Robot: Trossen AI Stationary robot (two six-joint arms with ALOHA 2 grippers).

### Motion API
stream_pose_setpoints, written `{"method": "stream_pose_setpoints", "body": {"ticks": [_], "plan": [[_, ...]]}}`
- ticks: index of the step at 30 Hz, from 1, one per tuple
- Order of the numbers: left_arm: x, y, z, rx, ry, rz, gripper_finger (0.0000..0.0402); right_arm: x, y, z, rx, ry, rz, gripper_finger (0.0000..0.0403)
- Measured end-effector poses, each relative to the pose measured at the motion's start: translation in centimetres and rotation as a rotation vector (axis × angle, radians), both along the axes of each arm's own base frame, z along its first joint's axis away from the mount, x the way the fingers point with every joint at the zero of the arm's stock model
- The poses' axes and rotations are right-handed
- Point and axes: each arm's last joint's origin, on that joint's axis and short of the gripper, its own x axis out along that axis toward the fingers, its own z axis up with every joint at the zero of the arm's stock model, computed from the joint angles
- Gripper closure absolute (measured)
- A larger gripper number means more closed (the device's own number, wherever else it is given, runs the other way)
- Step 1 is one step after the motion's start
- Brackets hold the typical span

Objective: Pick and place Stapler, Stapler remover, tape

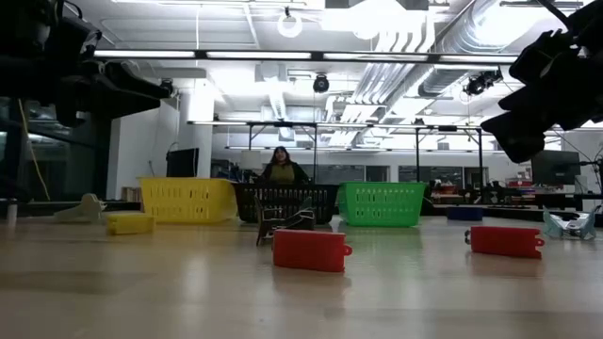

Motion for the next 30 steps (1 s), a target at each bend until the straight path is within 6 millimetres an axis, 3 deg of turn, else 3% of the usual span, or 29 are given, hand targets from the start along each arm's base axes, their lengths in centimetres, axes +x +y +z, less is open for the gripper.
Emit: {"method": "stream_pose_setpoints", "body": {"ticks": [5,16,30], "plan": [[0.0,0.0,0.0,0.000,0.000,0.000,0.0120,0.0,0.0,0.0,-0.238,-0.033,0.053,0.0237],[0.0,0.0,0.0,0.000,0.000,0.000,0.0120,0.0,0.0,0.1,-0.552,-0.083,0.121,0.0238],[0.0,0.0,0.0,0.000,0.000,0.000,0.0120,0.2,0.0,1.1,-0.375,-0.163,0.064,0.0237]]}}
